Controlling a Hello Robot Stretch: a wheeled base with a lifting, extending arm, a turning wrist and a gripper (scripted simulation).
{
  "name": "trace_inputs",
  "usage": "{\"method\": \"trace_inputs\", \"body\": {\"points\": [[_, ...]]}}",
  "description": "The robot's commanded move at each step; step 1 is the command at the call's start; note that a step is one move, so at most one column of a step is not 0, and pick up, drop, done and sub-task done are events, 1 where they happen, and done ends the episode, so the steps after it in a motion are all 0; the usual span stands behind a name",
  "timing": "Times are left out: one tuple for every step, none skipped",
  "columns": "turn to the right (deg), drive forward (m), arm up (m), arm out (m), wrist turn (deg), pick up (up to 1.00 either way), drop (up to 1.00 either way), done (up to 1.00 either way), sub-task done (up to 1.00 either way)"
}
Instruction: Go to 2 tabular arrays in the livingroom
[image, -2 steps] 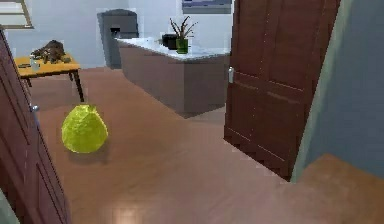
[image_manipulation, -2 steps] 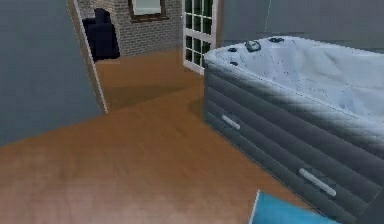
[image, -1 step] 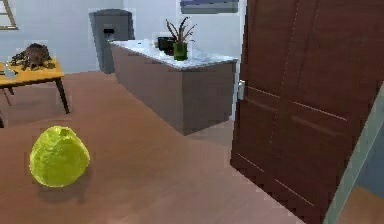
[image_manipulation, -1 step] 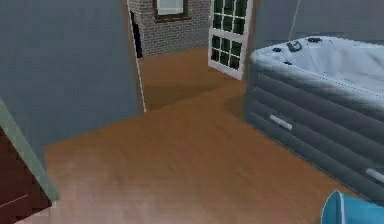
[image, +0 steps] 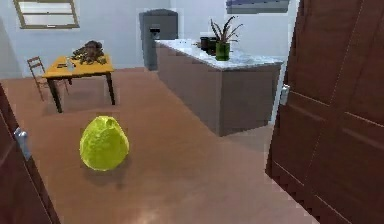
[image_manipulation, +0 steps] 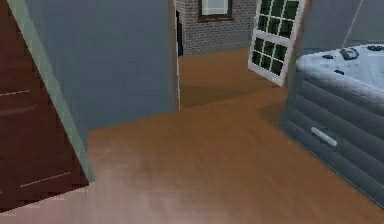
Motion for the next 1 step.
{"method": "trace_inputs", "body": {"points": [[-3.0, 0.0, 0.0, 0.0, 0.0, 0.0, 0.0, 0.0, 0.0]]}}
